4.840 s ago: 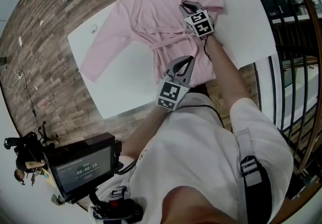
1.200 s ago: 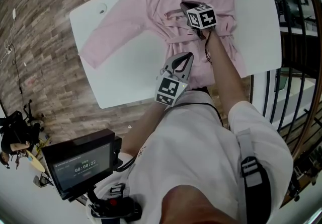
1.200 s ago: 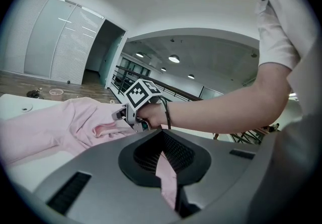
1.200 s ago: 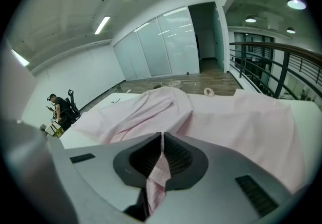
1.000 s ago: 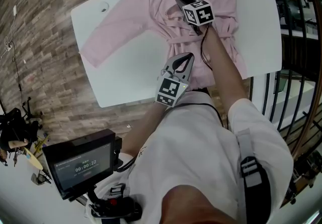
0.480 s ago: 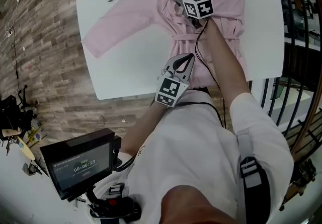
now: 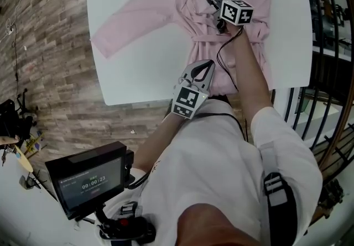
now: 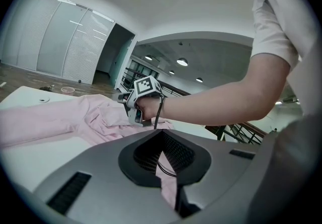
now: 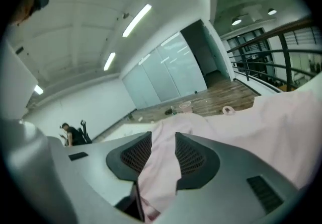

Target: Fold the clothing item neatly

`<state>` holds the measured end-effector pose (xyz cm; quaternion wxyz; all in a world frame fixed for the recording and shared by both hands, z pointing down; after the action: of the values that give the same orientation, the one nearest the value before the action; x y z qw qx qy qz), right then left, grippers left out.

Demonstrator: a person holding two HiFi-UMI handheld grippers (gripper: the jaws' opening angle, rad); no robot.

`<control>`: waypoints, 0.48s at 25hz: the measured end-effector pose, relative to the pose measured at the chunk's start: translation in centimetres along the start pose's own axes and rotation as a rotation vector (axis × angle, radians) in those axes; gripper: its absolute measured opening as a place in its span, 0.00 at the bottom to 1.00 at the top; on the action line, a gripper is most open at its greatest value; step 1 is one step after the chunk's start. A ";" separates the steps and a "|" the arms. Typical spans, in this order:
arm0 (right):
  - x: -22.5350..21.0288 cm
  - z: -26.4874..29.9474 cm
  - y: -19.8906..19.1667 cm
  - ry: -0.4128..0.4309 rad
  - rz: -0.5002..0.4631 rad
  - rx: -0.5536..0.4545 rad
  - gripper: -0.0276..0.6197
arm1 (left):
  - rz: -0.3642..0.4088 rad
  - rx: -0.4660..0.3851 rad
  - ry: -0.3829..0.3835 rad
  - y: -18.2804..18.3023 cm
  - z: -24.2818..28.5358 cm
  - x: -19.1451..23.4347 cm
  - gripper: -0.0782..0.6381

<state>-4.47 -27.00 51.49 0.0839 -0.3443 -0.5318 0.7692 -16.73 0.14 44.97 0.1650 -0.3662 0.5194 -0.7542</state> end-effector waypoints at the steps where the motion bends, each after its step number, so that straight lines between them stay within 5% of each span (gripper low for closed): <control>1: -0.3 0.1 -1.0 -0.021 -0.057 0.082 0.26 | -0.001 -0.003 0.002 -0.1 -0.1 -0.1 0.11; 3: -0.3 0.7 -2.8 -0.043 -0.174 0.221 0.25 | -0.004 -0.007 0.005 -0.3 -0.3 -0.1 0.11; 6: 0.4 1.9 -4.1 -0.077 -0.259 0.301 0.05 | -0.007 -0.009 0.009 -0.8 -0.8 -0.4 0.11; 9: 1.3 3.4 -4.9 -0.083 -0.375 0.392 0.05 | -0.007 -0.011 0.007 -1.1 -1.0 -0.6 0.11; 12: 2.7 3.0 -4.2 -0.050 -0.420 0.340 0.05 | 0.003 -0.002 -0.007 -1.4 -1.1 -0.6 0.11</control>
<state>-9.30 -26.18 54.59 0.2852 -0.1882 -0.4568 0.8214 -16.92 1.86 45.77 0.1676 -0.3680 0.5201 -0.7523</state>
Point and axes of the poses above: the fingertips, and each gripper's own axes: z forward along the fingers, x to its left, y out of its top, the point moved 9 cm from there along -z, backward along the fingers, and after that the axes turned 11 degrees about -x, right-handed, at the moved point
